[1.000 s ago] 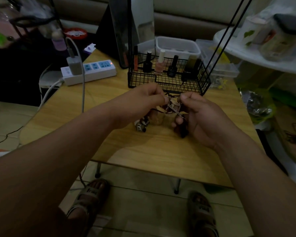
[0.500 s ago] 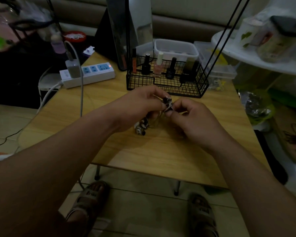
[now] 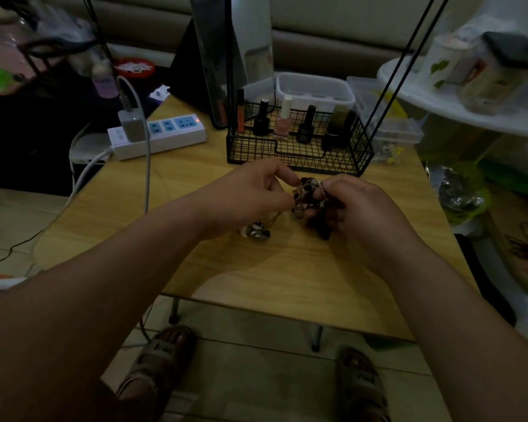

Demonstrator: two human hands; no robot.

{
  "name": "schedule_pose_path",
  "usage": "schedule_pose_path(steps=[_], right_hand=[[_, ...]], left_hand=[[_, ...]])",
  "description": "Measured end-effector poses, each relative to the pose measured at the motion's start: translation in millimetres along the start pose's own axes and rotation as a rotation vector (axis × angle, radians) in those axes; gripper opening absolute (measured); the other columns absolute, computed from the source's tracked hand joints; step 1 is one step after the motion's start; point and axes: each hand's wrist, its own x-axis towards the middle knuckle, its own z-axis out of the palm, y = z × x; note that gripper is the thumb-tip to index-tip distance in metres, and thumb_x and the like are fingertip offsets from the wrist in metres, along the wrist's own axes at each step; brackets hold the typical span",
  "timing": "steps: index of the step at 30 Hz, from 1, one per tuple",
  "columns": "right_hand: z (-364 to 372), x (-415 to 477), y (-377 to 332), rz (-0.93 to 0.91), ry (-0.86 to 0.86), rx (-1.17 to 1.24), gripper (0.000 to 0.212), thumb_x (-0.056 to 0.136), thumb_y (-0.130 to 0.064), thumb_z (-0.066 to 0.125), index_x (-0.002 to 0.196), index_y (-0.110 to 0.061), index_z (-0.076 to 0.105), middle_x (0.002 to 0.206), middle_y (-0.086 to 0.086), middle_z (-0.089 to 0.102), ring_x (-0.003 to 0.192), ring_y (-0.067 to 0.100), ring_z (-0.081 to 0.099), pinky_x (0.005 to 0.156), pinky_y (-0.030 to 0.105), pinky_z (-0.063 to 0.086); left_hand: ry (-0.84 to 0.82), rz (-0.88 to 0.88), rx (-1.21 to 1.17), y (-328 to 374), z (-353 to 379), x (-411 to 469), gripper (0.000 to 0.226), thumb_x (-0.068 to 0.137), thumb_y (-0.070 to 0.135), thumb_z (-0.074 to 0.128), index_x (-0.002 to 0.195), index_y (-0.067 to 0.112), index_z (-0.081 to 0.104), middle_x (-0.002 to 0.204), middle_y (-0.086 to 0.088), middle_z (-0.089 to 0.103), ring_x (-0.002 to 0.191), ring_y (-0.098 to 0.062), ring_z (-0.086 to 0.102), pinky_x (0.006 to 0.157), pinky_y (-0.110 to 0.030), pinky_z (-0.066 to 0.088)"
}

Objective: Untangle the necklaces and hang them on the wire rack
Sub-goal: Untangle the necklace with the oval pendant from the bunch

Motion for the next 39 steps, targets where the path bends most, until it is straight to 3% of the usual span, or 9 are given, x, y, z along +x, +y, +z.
schedule_pose_path(steps=[6,9,12,15,17,21,26,32,39], right_hand=[[-3.7,2.4,0.1,-0.001,0.052,0.038,0.019,0.095,-0.017,0.051,0.080,-0.015,0.062,0.103,0.021,0.076,0.096,0.033,0.075,0.099,0.056,0.054],[-4.9,2.7,0.7,-0.010,0.046,0.039,0.017,0.093,-0.018,0.055,0.079,-0.017,0.065,0.101,0.019,0.075,0.100,0.034,0.074,0.099,0.058,0.055],[-4.4,1.7,1.9,-0.016,-0.003,0.092,0.010,0.096,-0.015,0.060,0.088,-0.012,0.065,0.092,0.011,0.072,0.095,0.030,0.073,0.087,0.044,0.059],[-4.1,0.3,5.0,-0.063,-0.045,0.047,0.011,0.092,-0.018,0.071,0.087,-0.017,0.062,0.084,0.006,0.069,0.084,0.024,0.069,0.078,0.042,0.053],[-3.8,0.6,6.3,-0.080,-0.055,0.039,0.012,0.092,-0.009,0.072,0.091,-0.016,0.061,0.088,0.015,0.073,0.088,0.029,0.073,0.081,0.045,0.055],[-3.6,-1.1,3.8,-0.058,-0.120,0.069,0.022,0.096,0.000,0.064,0.116,-0.009,0.061,0.095,0.012,0.079,0.095,0.030,0.076,0.090,0.047,0.057],[-3.8,-3.9,0.1,-0.069,-0.129,0.066,0.016,0.102,-0.004,0.057,0.118,-0.007,0.058,0.088,0.010,0.078,0.080,0.031,0.072,0.073,0.048,0.056],[-6.3,-1.2,1.5,-0.073,-0.133,0.022,0.015,0.104,-0.009,0.057,0.117,-0.012,0.064,0.096,0.011,0.078,0.087,0.026,0.075,0.079,0.048,0.059],[-7.1,-2.3,3.5,-0.125,-0.169,-0.106,0.025,0.096,-0.003,0.064,0.114,-0.020,0.070,0.086,-0.002,0.072,0.084,0.013,0.069,0.077,0.033,0.052]], left_hand=[[0.041,0.004,0.188,-1.5,-0.6,-0.4,0.014,0.092,0.037,0.076,0.102,0.029,0.071,0.078,0.004,0.069,0.060,-0.001,0.059,0.056,-0.024,0.047],[0.027,0.049,0.222,0.5,-0.2,-1.6,0.009,0.094,0.033,0.074,0.090,0.025,0.075,0.079,0.001,0.071,0.065,-0.002,0.060,0.060,-0.022,0.049],[-0.066,0.043,0.161,3.3,-0.9,-4.5,0.009,0.096,0.022,0.070,0.089,0.018,0.075,0.077,0.005,0.072,0.069,0.000,0.063,0.062,-0.016,0.049],[-0.057,0.037,0.129,2.2,0.0,-3.8,0.018,0.101,0.026,0.064,0.094,0.012,0.073,0.087,-0.002,0.073,0.077,-0.011,0.066,0.072,-0.026,0.054],[0.054,0.064,0.160,-0.2,0.3,-1.5,0.011,0.100,0.029,0.066,0.100,0.019,0.069,0.094,-0.002,0.072,0.081,-0.013,0.065,0.075,-0.036,0.055],[0.072,0.117,0.176,-2.6,0.5,1.2,0.030,0.095,0.028,0.074,0.122,0.032,0.063,0.103,0.009,0.069,0.086,-0.005,0.069,0.073,-0.028,0.059],[0.078,0.166,0.245,-4.0,2.8,0.3,0.022,0.092,0.029,0.078,0.112,0.032,0.069,0.102,0.010,0.071,0.085,-0.008,0.069,0.066,-0.026,0.059],[0.134,0.238,0.289,-6.1,2.5,1.4,0.006,0.096,0.027,0.072,0.098,0.025,0.067,0.100,0.010,0.068,0.097,-0.005,0.064,0.079,-0.028,0.052],[0.063,0.136,0.062,-1.4,-0.9,-2.0,0.005,0.102,0.013,0.063,0.106,0.016,0.063,0.092,-0.011,0.075,0.090,-0.030,0.073,0.087,-0.053,0.060]])
